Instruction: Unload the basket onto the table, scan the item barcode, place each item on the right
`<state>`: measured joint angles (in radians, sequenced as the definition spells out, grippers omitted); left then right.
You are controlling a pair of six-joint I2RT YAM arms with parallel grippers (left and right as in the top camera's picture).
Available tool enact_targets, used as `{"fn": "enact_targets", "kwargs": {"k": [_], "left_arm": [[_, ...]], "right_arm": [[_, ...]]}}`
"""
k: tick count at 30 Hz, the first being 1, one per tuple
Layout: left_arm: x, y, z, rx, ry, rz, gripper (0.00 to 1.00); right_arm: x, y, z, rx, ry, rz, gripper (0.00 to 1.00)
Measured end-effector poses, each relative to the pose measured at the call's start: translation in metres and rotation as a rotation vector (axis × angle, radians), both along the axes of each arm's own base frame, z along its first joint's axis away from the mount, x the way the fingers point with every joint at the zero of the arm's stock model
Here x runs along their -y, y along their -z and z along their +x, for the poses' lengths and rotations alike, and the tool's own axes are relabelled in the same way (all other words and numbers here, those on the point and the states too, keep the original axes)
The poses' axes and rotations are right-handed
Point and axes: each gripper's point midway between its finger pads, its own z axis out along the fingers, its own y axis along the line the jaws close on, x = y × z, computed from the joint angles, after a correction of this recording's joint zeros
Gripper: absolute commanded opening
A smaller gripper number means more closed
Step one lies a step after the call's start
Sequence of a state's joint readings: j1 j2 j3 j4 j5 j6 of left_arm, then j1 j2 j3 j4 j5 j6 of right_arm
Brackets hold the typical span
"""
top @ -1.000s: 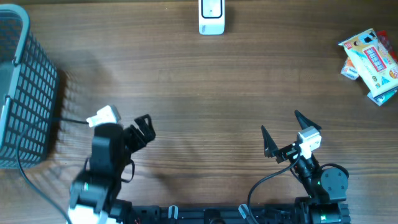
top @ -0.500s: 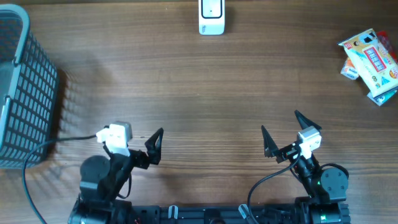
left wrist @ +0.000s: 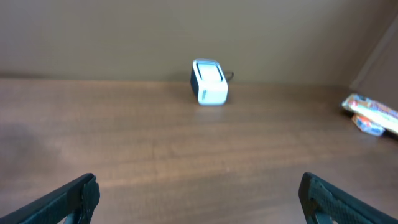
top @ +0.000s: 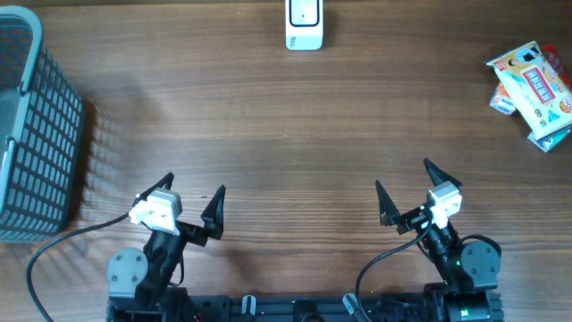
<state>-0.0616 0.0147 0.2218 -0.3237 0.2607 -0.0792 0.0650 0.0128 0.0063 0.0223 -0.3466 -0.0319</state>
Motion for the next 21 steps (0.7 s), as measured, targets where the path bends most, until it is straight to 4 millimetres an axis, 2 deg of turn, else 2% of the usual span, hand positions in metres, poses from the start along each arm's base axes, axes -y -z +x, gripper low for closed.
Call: {"fn": "enact_targets", "kwargs": {"k": [15, 21], "left_arm": [[-0.001, -0.02, 0.013, 0.215, -0.007, -0.012, 1.0], [-0.001, -0.016, 0.017, 0.261, -0.009, -0.014, 1.0]], "right_arm": [[0.0, 0.0, 0.0, 0.0, 0.0, 0.0, 1.0], [0.0, 0.0, 0.0, 0.0, 0.0, 0.0, 1.0]]}}
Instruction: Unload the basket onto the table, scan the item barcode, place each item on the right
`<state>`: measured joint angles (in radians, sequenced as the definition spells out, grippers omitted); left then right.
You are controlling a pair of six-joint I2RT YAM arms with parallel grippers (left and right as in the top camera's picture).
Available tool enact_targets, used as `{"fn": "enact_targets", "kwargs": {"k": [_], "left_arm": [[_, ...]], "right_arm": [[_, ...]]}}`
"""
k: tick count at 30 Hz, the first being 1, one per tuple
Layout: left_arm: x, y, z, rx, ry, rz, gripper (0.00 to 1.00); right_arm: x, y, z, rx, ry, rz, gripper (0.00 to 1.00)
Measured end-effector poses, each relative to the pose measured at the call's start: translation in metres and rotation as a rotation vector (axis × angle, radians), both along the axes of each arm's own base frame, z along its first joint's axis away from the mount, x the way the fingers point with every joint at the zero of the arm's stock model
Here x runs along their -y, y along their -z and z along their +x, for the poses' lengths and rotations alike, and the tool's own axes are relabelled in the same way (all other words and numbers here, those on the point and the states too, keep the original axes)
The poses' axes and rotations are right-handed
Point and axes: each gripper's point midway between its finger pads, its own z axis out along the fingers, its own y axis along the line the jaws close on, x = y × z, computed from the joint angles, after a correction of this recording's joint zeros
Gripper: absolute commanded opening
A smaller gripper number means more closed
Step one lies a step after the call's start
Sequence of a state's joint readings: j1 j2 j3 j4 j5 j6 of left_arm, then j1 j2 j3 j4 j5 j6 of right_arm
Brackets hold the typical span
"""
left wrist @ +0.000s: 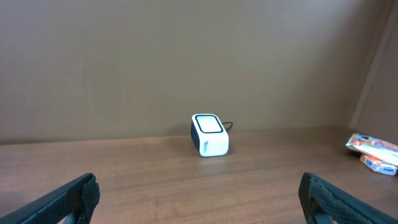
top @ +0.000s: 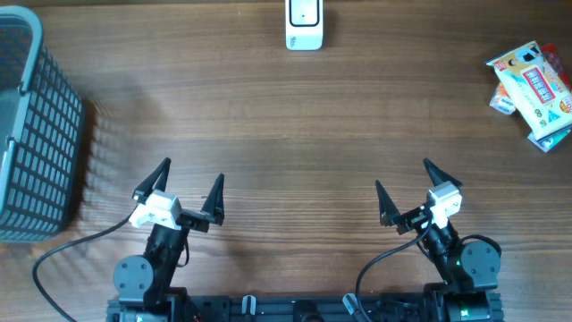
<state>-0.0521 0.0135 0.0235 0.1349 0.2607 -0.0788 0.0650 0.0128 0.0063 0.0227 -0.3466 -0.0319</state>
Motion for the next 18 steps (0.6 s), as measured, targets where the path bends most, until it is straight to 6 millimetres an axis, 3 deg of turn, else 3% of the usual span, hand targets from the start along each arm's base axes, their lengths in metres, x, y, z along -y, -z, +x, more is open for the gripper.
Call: {"fn": "enact_targets", "kwargs": {"k": [8, 13, 18], "left_arm": [[-0.007, 0.007, 0.003, -0.02, -0.03, 0.0, 1.0], [-0.009, 0.051, 0.005, -0.199, -0.041, 0.007, 1.0], [-0.01, 0.051, 0.005, -0.199, -0.049, 0.007, 1.0]], "right_arm": [[0.0, 0.0, 0.0, 0.0, 0.0, 0.0, 1.0], [0.0, 0.0, 0.0, 0.0, 0.0, 0.0, 1.0], [0.0, 0.0, 0.0, 0.0, 0.0, 0.0, 1.0]]}}
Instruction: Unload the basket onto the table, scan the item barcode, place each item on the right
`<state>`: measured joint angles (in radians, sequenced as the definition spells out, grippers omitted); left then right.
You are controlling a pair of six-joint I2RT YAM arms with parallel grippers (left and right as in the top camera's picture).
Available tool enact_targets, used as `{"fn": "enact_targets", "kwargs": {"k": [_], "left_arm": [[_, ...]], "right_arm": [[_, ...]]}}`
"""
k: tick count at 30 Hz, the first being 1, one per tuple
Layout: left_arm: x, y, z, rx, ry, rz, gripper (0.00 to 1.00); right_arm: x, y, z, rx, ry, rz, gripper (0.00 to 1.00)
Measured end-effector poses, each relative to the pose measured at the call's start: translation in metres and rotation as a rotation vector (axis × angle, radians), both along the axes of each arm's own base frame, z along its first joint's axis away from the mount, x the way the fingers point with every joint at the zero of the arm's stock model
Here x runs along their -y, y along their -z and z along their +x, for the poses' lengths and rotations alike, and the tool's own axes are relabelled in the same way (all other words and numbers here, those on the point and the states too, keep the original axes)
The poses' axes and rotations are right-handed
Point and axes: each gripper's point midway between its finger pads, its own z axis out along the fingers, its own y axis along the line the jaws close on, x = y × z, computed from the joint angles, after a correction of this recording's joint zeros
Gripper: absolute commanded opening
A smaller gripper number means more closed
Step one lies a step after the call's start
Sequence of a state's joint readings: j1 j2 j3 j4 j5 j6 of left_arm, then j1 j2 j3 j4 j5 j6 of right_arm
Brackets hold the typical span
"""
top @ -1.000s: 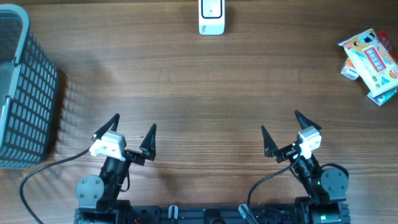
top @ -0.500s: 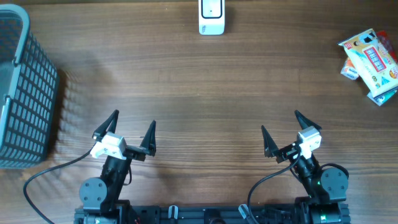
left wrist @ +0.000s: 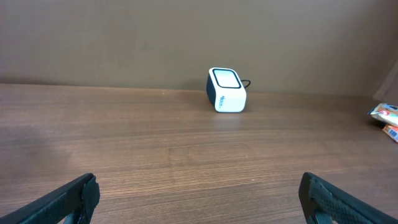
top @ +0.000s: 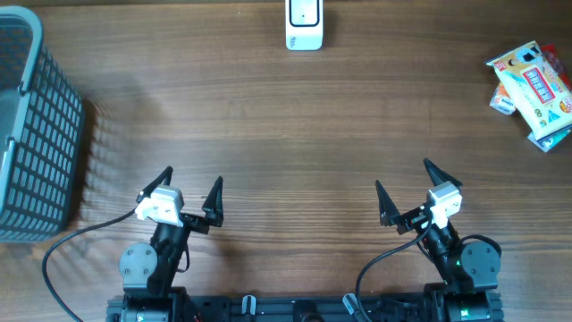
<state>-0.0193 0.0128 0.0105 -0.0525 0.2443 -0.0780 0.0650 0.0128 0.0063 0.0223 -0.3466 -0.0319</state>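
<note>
A white barcode scanner with a dark window stands at the table's far edge, also in the left wrist view as the scanner. A pile of colourful snack packets lies at the far right, its edge showing as the packets. My left gripper is open near the front left, nothing between its fingers. My right gripper is open near the front right, empty too. Both are far from scanner and packets.
A grey plastic basket sits at the table's left edge. The wooden table stretches between the grippers and the scanner. A brown wall rises behind the scanner in the left wrist view.
My left gripper has turned a little to the right and tipped downward: the scanner sits higher and further right in its wrist view. The right arm has not moved.
At first my left gripper pointed low at the table, angled right, open. Then it stood tilted up, seeing more of the wall. Now it looks lower again with the scanner right of centre. The right gripper stayed open and still throughout.
</note>
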Motion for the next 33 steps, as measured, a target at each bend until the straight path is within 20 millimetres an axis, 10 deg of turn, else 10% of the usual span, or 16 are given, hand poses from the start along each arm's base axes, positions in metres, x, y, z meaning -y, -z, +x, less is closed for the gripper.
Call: {"fn": "enact_targets", "kwargs": {"k": [33], "left_arm": [[-0.04, 0.005, 0.006, -0.024, -0.234, -0.017, 1.0]], "right_arm": [[0.0, 0.0, 0.0, 0.0, 0.0, 0.0, 1.0]]}}
